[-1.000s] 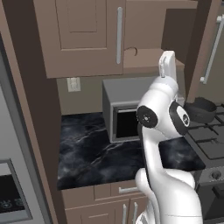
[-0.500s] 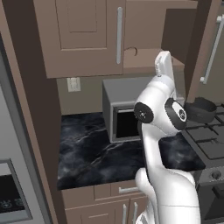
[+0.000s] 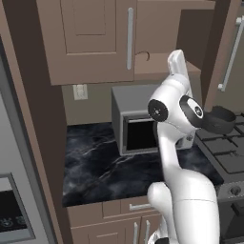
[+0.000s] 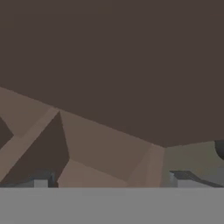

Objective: Open the cabinet and move the ladle to the pot. Then close the cabinet.

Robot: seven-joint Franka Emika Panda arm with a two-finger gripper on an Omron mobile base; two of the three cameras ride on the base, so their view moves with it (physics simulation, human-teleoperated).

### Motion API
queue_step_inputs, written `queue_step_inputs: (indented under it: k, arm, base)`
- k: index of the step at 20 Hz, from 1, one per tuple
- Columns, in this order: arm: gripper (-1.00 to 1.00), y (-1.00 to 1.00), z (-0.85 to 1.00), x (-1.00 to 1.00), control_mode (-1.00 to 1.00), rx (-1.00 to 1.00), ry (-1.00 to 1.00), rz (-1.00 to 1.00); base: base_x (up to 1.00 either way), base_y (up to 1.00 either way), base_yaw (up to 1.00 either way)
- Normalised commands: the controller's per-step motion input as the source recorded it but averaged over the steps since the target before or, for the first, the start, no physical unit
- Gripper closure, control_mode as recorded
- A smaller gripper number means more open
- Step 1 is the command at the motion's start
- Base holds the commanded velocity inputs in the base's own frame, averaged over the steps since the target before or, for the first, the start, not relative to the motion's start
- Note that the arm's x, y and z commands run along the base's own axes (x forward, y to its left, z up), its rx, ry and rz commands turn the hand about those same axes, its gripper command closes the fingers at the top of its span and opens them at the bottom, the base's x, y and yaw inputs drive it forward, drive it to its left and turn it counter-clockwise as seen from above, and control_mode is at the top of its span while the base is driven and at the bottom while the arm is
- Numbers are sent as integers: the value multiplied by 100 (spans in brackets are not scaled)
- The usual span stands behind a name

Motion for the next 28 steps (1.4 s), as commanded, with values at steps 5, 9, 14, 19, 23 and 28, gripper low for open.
queue_step_inputs:
  k: [5, 9, 14, 19, 23, 28]
  arm:
    - [-100, -15, -21, 51, -100, 0, 0, -3]
    - [-100, -25, -23, 41, -100, 1, 0, -5]
    - [-100, -44, -10, 0, -100, 4, -4, -10]
    - [-100, -50, -9, -21, -100, 5, -13, -23]
    - [-100, -32, -4, -41, -100, 0, -24, -33]
    - [-100, -68, -2, 31, -100, 7, -8, -25]
  base:
    - [0, 0, 0]
    - [0, 0, 0]
    - [0, 0, 0]
    - [0, 0, 0]
    - [0, 0, 0]
    - [0, 0, 0]
